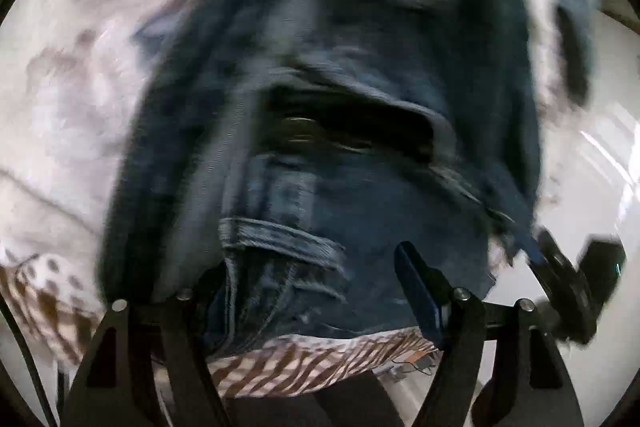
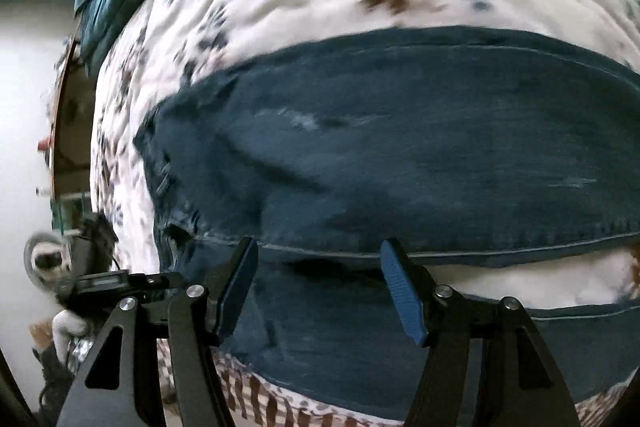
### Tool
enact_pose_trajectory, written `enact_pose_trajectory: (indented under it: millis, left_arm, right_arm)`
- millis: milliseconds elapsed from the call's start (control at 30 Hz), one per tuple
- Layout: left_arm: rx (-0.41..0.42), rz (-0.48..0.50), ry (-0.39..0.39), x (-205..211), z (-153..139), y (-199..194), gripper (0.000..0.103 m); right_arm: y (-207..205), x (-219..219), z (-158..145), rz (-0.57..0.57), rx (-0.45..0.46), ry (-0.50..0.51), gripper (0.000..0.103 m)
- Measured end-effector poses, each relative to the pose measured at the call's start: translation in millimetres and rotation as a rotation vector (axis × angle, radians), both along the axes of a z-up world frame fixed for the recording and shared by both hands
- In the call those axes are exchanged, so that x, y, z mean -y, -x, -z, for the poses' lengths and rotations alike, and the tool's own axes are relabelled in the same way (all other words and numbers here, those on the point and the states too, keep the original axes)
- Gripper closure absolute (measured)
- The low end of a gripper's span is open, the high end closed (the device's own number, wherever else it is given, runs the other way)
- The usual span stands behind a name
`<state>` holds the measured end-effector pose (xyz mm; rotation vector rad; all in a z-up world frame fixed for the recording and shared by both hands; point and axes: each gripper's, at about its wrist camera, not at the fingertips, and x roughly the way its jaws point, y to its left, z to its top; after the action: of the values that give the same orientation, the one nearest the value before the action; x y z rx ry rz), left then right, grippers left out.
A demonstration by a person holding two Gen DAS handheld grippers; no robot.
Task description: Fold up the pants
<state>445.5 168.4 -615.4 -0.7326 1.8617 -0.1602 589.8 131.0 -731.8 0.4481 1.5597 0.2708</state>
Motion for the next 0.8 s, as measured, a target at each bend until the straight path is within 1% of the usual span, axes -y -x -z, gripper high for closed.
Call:
enact_pose_trajectory:
  millis: [33, 67, 100, 133, 200, 233, 267, 300, 333, 367, 400, 467, 500, 533, 567, 633, 667, 700, 733, 767, 800]
  left_arm:
    - [0.051, 0.012, 0.005, 1.8, -8.4, -0.8, 0.031]
    - [0.081, 0.006, 0.015, 1.1, -11.2, -2.4, 0.031]
    - [0.106, -0.026, 0.039, -4.8, -12.8, -7.1, 0.031]
    - [0.118, -0.085, 0.065, -12.6, -7.9, -13.2, 0.031]
    - [0.121, -0.177, 0.092, -27.7, 0.5, -21.3, 0.031]
    - [0.126, -0.191, 0.095, -32.0, 1.0, -23.7, 0.031]
    - [0.121, -0.169, 0.063, -33.1, 1.7, -24.5, 0.037]
    - [0.119, -0.154, 0.038, -31.7, 6.1, -16.6, 0.051]
    - [0.113, -0.145, -0.008, -33.4, 8.4, -12.0, 0.062]
    - [0.111, -0.145, -0.052, -38.8, 7.1, -7.2, 0.085]
    - [0.126, -0.136, -0.093, -39.7, 7.1, -2.2, 0.087]
    - [0.22, -0.127, -0.138, -44.9, -6.8, 8.7, 0.088]
    - [0.266, -0.112, -0.147, -43.8, -16.3, 11.8, 0.089]
    - [0.361, -0.084, -0.142, -40.0, -32.2, 18.1, 0.091]
    - [0.456, -0.062, -0.11, -36.3, -48.9, 23.5, 0.093]
    - [0.599, -0.031, -0.051, -32.5, -74.1, 36.3, 0.093]
    - [0.633, -0.015, -0.045, -32.6, -81.6, 40.9, 0.093]
    - [0.654, 0.004, -0.067, -29.5, -85.4, 42.7, 0.093]
    - [0.652, 0.002, -0.093, -35.1, -83.4, 43.9, 0.093]
    - [0.622, -0.01, -0.134, -36.3, -76.6, 40.7, 0.093]
    - [0.555, -0.033, -0.182, -40.5, -59.5, 32.2, 0.092]
  right_arm:
    - [3.8, -1.2, 1.5, -0.011, -0.006, -0.001, 0.037]
    - [7.6, -2.4, 3.9, -0.019, -0.011, 0.004, 0.037]
    - [9.5, -5.9, 6.6, -0.024, -0.016, 0.013, 0.037]
    - [11.7, -8.6, 9.9, -0.025, -0.025, 0.02, 0.037]
    - [15.8, -11.2, 16.1, -0.018, -0.049, 0.023, 0.037]
    - [17.6, -11.4, 17.7, -0.013, -0.057, 0.022, 0.037]
    - [19.3, -10.9, 18.4, -0.008, -0.061, 0.021, 0.037]
    - [20.3, -10.5, 18.5, -0.004, -0.061, 0.023, 0.037]
    - [21.0, -11.0, 18.2, -0.001, -0.059, 0.026, 0.037]
    - [22.1, -10.4, 17.4, 0.004, -0.057, 0.026, 0.037]
    - [22.9, -10.4, 16.9, 0.006, -0.056, 0.025, 0.037]
    - [23.7, -11.5, 16.1, 0.007, -0.055, 0.029, 0.037]
    - [24.0, -12.6, 15.3, 0.004, -0.053, 0.029, 0.037]
    - [24.1, -13.5, 14.2, 0.001, -0.051, 0.029, 0.037]
    - [24.4, -14.4, 13.2, -0.004, -0.048, 0.028, 0.037]
    - [24.8, -15.9, 11.1, -0.017, -0.042, 0.031, 0.037]
    - [25.1, -15.8, 10.1, -0.021, -0.04, 0.033, 0.037]
    - [25.3, -15.5, 9.7, -0.023, -0.04, 0.032, 0.037]
    - [25.5, -15.3, 9.6, -0.023, -0.041, 0.033, 0.037]
    - [25.5, -14.8, 9.6, -0.022, -0.042, 0.036, 0.037]
    - [25.4, -13.6, 10.1, -0.021, -0.042, 0.039, 0.037]
